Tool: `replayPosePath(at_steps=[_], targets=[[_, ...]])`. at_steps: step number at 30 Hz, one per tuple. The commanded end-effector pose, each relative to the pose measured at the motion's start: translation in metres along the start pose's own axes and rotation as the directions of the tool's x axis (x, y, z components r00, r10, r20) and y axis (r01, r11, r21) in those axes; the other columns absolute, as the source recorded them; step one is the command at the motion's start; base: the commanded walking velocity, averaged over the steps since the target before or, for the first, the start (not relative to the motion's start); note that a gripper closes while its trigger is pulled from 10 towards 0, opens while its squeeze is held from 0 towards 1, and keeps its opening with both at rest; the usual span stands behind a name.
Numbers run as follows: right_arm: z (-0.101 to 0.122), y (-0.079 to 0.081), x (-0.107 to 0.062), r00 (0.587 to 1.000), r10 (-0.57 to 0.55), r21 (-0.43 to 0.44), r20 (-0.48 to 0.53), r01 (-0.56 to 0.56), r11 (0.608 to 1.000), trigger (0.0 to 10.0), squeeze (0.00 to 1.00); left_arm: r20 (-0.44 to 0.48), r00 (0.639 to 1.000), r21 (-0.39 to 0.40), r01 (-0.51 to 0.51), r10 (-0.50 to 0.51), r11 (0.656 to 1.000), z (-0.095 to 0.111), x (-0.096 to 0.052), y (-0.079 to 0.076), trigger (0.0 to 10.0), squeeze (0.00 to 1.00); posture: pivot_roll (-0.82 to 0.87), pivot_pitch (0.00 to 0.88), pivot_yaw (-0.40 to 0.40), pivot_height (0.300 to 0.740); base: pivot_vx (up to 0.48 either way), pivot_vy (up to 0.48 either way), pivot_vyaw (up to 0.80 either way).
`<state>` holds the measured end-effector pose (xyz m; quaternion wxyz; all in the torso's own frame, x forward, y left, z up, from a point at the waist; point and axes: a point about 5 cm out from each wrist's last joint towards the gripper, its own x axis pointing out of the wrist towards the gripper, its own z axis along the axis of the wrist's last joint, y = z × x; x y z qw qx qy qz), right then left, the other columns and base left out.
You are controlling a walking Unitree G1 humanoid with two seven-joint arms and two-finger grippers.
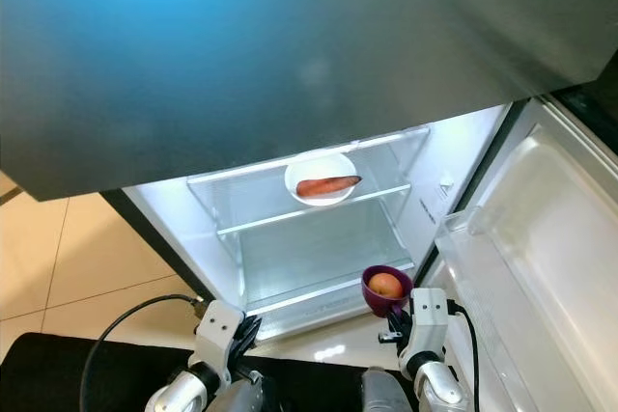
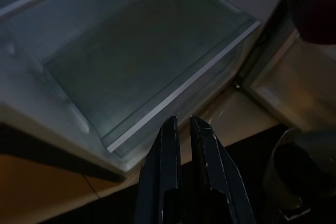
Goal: Restocking fridge
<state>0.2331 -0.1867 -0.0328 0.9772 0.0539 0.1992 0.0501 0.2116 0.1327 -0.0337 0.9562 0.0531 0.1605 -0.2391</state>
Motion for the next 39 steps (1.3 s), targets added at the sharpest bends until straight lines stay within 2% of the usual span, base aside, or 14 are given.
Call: replayPosePath(at_steps=[1, 9, 13, 23, 28, 39], targets=[[0.0005, 0.0009, -0.001, 1.0, 0.007, -0.009, 0.015, -0.007, 1.0, 10.0, 0.0, -0.039, 0.999, 0.009, -0.002, 0.002, 1.0, -0.0084, -0.0076, 0.0026, 10.0, 0.0, -0.17, 0.183, 0.042, 0.674, 0.0, 0.48, 0.0], [0.0003, 0.0008, -0.0011, 1.0, 0.007, -0.01, 0.013, -0.007, 1.0, 10.0, 0.0, -0.027, 0.999, 0.004, 0.038, -0.038, 0.999, -0.0061, -0.0068, -0.0002, 10.0, 0.0, -0.17, 0.184, 0.042, 0.674, 0.0, 0.06, 0.0], [-0.0005, 0.0004, -0.0013, 1.0, 0.004, -0.009, 0.008, -0.004, 1.0, 10.0, 0.0, -0.026, 0.996, 0.029, 0.085, -0.084, 0.996, -0.0044, -0.0059, -0.0036, 10.0, 0.0, -0.16, 0.184, 0.044, 0.674, 0.0, 0.0, 0.0], [-0.0034, 0.0001, -0.0032, 1.0, -0.002, -0.005, 0.001, 0.002, 1.0, 10.0, 0.0, -0.04, 0.995, 0.034, 0.098, -0.096, 0.995, -0.0051, -0.0051, -0.0055, 10.0, 0.0, -0.16, 0.186, 0.049, 0.674, 0.0, 0.0, 0.0], [-0.0051, 0.0, -0.0041, 1.0, -0.007, -0.003, -0.005, 0.007, 1.0, 10.0, 0.0, -0.04, 0.995, 0.038, 0.097, -0.095, 0.995, -0.005, -0.0058, -0.0048, 10.0, 0.0, -0.16, 0.186, 0.051, 0.674, 0.0, 0.379, 0.0], [-0.0056, -0.0002, -0.0039, 1.0, -0.014, 0.0, -0.009, 0.014, 1.0, 10.0, 0.0, -0.056, 0.993, 0.054, 0.111, -0.108, 0.992, -0.0057, -0.0061, -0.0029, 10.0, 0.0, -0.16, 0.184, 0.055, 0.674, 0.0, 0.0, 0.0]])
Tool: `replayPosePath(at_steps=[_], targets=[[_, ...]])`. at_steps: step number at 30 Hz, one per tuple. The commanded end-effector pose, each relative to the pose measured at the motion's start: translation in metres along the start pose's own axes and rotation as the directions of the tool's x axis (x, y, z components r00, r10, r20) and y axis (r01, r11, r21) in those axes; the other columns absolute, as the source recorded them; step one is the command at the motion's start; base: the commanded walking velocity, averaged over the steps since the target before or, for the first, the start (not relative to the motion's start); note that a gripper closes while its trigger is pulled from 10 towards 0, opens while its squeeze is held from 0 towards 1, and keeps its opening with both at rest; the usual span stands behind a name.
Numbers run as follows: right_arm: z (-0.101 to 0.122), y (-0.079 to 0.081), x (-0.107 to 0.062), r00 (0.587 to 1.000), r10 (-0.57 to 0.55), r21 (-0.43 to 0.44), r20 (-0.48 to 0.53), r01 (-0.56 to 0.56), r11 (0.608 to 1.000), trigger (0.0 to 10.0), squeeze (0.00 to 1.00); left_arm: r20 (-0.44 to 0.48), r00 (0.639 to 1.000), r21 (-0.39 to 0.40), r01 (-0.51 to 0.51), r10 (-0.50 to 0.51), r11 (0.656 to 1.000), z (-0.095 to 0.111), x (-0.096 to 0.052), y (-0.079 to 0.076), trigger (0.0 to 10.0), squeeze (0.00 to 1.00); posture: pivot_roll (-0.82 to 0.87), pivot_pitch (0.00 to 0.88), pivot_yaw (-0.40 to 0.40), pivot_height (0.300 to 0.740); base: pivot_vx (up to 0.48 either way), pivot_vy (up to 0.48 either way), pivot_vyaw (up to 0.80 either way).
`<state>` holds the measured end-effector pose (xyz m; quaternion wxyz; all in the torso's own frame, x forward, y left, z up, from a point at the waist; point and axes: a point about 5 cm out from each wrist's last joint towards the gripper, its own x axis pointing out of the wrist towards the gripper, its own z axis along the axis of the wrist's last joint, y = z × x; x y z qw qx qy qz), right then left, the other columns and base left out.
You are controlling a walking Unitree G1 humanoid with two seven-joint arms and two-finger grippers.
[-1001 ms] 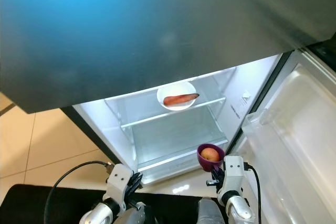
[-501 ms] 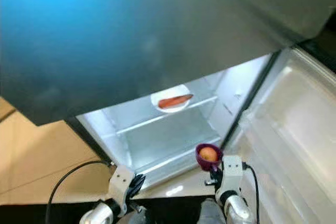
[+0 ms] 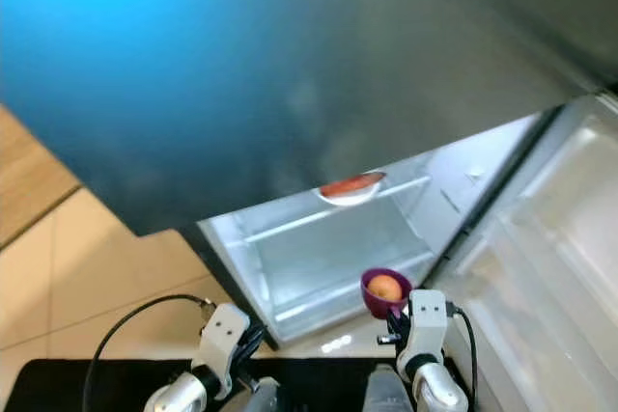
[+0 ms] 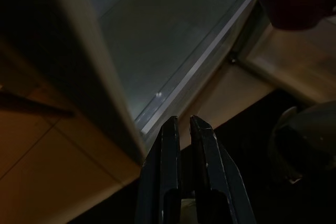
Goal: Restocking fridge
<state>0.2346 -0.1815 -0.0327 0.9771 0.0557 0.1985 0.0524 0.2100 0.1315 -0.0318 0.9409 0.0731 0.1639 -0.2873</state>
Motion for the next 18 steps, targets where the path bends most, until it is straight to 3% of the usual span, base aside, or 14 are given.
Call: replayPosePath(at_steps=[1, 15, 18], targets=[[-0.0059, -0.0053, -0.0059, 1.0, -0.02, -0.003, -0.011, 0.019, 1.0, 10.0, 0.0, -0.038, 0.999, 0.001, 0.017, -0.017, 1.0, -0.0073, -0.0043, -0.0019, 10.0, 0.0, -0.16, 0.183, 0.055, 0.674, 0.0, 0.0, 0.0], [-0.0087, -0.0075, -0.008, 0.999, -0.032, 0.0, -0.021, 0.032, 0.999, 10.0, 0.0, -0.05, 0.998, 0.035, 0.039, -0.037, 0.999, -0.0058, -0.0023, -0.0016, 10.0, 0.0, -0.16, 0.181, 0.06, 0.674, 0.0, 0.0, 0.0], [-0.0091, -0.0073, -0.0081, 0.999, -0.033, 0.001, -0.023, 0.033, 0.999, 10.0, 0.0, -0.048, 0.998, 0.035, 0.038, -0.036, 0.999, -0.0052, -0.0016, -0.0023, 10.0, 0.0, -0.15, 0.182, 0.062, 0.674, 0.0, -0.48, 0.0]])
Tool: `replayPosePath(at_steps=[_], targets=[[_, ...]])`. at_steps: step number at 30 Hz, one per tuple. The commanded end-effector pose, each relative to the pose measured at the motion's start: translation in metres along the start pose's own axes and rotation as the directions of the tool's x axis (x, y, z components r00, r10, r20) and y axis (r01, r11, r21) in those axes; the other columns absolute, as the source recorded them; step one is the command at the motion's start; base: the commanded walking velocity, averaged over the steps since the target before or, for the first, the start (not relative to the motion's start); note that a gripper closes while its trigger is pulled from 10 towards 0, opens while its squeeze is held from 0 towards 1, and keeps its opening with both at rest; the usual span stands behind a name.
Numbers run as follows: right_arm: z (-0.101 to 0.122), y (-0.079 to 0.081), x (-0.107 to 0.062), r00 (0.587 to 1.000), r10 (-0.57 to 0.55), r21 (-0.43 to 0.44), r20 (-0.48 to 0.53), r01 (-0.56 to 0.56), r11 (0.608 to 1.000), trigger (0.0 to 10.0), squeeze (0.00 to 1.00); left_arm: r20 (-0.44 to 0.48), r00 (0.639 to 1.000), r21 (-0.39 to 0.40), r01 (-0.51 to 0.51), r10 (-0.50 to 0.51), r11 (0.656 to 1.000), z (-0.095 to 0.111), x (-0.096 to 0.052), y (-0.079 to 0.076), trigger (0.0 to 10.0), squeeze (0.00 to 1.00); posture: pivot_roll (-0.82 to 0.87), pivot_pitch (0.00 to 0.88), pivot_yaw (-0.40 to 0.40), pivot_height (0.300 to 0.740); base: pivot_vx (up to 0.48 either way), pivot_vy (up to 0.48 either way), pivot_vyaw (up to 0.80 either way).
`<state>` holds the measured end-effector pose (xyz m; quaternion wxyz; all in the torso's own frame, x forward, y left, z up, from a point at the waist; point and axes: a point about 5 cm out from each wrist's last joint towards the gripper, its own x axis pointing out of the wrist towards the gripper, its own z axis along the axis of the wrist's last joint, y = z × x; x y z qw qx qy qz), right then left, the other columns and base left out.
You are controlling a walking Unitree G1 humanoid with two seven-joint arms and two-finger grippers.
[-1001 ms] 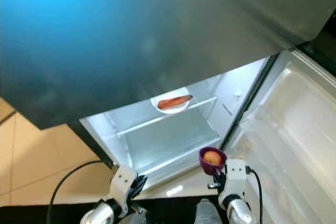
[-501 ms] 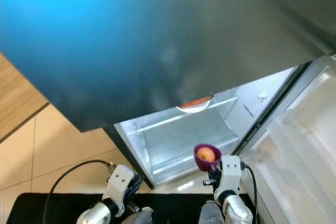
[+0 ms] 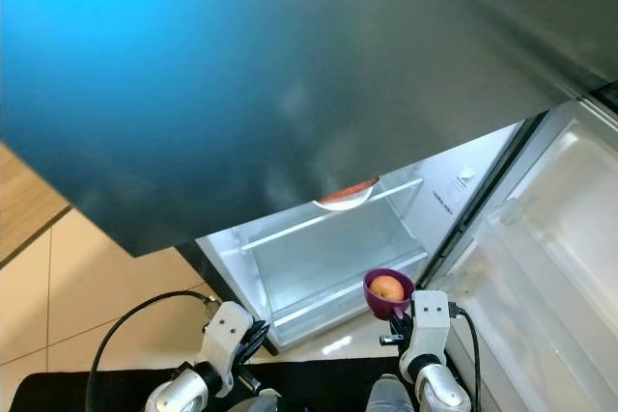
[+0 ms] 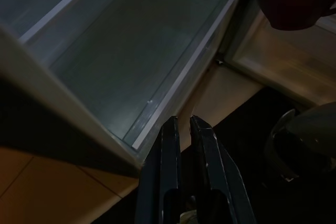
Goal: Restocking fridge
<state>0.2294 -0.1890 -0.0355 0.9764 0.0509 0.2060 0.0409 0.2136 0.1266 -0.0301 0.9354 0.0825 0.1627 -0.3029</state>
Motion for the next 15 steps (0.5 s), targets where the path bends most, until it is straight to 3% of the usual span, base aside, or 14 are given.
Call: replayPosePath(at_steps=[1, 15], targets=[[-0.0053, 0.0, -0.0035, 1.0, -0.008, 0.006, -0.009, 0.008, 1.0, 10.0, 0.0, -0.045, 0.999, 0.013, 0.006, -0.006, 1.0, -0.009, -0.0064, -0.001, 10.0, 0.0, -0.15, 0.182, 0.063, 0.674, 0.0, -0.48, 0.0], [-0.0041, 0.0033, -0.0015, 1.0, -0.003, 0.009, -0.006, 0.003, 1.0, 10.0, 0.0, -0.056, 0.997, 0.015, -0.048, 0.048, 0.999, -0.011, -0.0085, 0.0063, 10.0, 0.0, -0.15, 0.184, 0.063, 0.674, 0.0, 0.0, 0.0]])
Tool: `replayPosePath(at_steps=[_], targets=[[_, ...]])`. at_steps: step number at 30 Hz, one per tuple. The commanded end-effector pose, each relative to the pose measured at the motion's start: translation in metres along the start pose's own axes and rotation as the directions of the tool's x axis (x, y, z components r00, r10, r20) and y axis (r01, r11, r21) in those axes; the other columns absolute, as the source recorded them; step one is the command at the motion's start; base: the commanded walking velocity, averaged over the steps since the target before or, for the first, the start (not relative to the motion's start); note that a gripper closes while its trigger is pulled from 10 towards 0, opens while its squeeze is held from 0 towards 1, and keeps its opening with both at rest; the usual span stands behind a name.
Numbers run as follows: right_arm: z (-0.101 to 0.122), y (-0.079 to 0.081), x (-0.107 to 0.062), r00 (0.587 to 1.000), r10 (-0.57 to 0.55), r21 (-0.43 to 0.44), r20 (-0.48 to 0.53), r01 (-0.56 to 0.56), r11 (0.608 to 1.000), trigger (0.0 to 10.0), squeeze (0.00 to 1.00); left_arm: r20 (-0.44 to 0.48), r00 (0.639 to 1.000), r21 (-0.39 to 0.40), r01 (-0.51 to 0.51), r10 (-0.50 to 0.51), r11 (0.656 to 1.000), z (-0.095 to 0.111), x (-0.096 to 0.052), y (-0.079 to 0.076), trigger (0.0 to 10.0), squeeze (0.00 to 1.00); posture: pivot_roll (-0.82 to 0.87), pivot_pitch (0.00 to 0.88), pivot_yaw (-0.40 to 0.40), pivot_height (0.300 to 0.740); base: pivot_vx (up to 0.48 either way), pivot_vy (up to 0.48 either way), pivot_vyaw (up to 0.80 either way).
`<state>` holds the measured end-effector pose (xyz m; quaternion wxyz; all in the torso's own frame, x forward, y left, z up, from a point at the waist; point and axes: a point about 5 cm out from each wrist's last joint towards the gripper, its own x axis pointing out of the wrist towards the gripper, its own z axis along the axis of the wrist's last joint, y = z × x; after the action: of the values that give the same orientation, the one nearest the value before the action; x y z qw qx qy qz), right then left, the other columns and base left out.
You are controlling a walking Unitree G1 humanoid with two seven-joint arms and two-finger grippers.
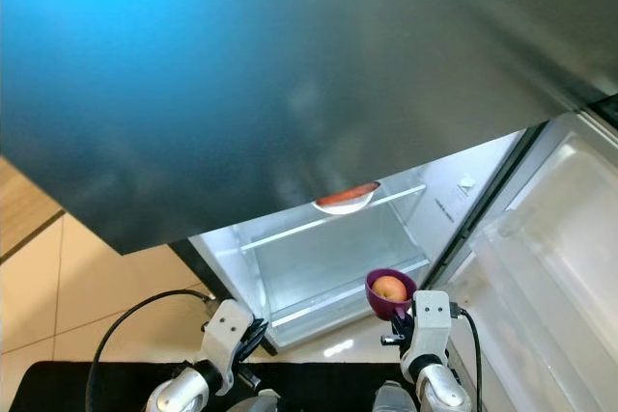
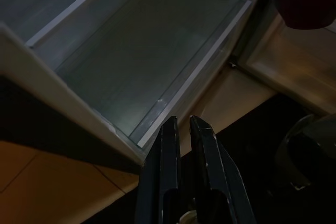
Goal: Restocking fridge
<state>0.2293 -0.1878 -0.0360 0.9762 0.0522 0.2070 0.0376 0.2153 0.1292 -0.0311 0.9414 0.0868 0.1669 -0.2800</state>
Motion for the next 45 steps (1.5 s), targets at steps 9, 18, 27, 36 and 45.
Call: replayPosePath(at_steps=[9, 18, 27, 36, 45], targets=[[-0.003, 0.003, -0.001, 1.0, 0.004, 0.006, -0.003, -0.004, 1.0, 10.0, 0.0, -0.037, 0.999, 0.034, -0.001, 0.002, 0.999, -0.007, -0.007, 0.002, 10.0, 0.0, -0.15, 0.188, 0.064, 0.674, 0.0, -0.107, 0.0], [-0.003, 0.005, 0.0, 1.0, 0.006, 0.01, -0.005, -0.006, 1.0, 10.0, 0.0, -0.028, 0.999, 0.0, -0.042, 0.042, 0.999, -0.005, -0.005, 0.003, 10.0, 0.0, -0.14, 0.191, 0.064, 0.674, 0.0, -0.107, 0.0], [-0.003, 0.003, 0.0, 1.0, 0.006, 0.006, -0.005, -0.006, 1.0, 10.0, 0.0, -0.056, 0.997, -0.009, -0.045, 0.045, 0.999, -0.01, -0.005, 0.007, 10.0, 0.0, -0.15, 0.191, 0.058, 0.674, 0.0, 0.0, 0.0], [-0.002, 0.002, 0.0, 1.0, 0.007, 0.002, -0.005, -0.007, 1.0, 10.0, 0.0, -0.067, 0.997, -0.001, -0.024, 0.024, 1.0, -0.013, -0.005, 0.0, 10.0, 0.0, -0.15, 0.194, 0.056, 0.674, 0.0, -0.427, 0.0], [-0.002, 0.002, 0.0, 1.0, 0.005, -0.001, -0.007, -0.006, 1.0, 10.0, 0.0, -0.078, 0.995, -0.029, -0.062, 0.06, 0.998, -0.015, -0.005, 0.004, 10.0, 0.0, -0.15, 0.193, 0.057, 0.674, 0.0, 0.0, 0.0]])
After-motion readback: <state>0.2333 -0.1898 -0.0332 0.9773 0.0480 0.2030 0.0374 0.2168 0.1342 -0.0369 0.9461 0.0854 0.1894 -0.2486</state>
